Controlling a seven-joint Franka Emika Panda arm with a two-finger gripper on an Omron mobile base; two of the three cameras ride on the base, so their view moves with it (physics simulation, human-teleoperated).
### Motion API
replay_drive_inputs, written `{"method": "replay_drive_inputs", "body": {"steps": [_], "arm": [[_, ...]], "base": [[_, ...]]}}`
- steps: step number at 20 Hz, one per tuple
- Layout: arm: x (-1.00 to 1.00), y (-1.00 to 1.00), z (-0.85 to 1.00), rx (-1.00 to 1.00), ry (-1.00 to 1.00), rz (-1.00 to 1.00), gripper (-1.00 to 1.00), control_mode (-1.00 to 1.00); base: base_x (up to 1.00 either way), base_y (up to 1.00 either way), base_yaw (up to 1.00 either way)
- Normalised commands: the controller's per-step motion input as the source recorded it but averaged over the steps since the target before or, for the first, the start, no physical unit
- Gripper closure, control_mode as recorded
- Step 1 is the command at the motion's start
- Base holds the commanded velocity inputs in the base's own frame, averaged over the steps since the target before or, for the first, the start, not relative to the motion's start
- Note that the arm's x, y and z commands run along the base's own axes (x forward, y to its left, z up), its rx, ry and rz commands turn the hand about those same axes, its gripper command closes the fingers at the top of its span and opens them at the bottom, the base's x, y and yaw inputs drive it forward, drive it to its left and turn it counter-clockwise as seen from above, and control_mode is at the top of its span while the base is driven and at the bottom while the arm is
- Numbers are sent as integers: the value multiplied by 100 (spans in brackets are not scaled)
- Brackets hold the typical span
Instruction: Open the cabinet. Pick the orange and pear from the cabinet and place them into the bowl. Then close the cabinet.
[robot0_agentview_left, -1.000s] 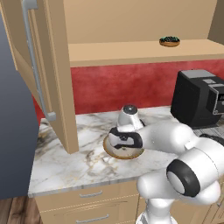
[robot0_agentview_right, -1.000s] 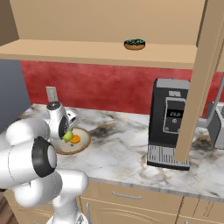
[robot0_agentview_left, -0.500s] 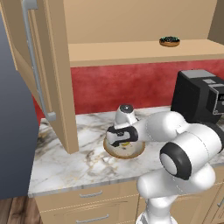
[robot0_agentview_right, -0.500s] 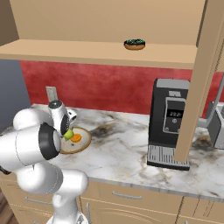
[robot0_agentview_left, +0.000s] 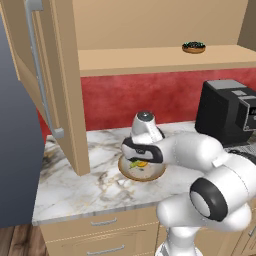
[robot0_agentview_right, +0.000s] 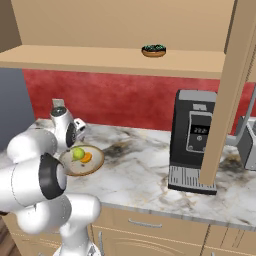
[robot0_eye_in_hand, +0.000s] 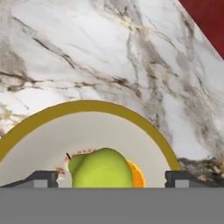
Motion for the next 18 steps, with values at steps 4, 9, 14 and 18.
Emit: {"method": "replay_drive_inputs", "body": {"steps": [4, 9, 14, 18], "arm": [[-76, 17, 55, 0, -10, -7, -100, -100], [-96, 35, 66, 0, -19, -4, -100, -100], [-90, 12, 80, 3, -31, -2, -100, -100], [-93, -12, 69, 11, -47, 0, -100, -100]], "base": [[0, 0, 0], [0, 0, 0], [0, 0, 0], [0, 0, 0]]}}
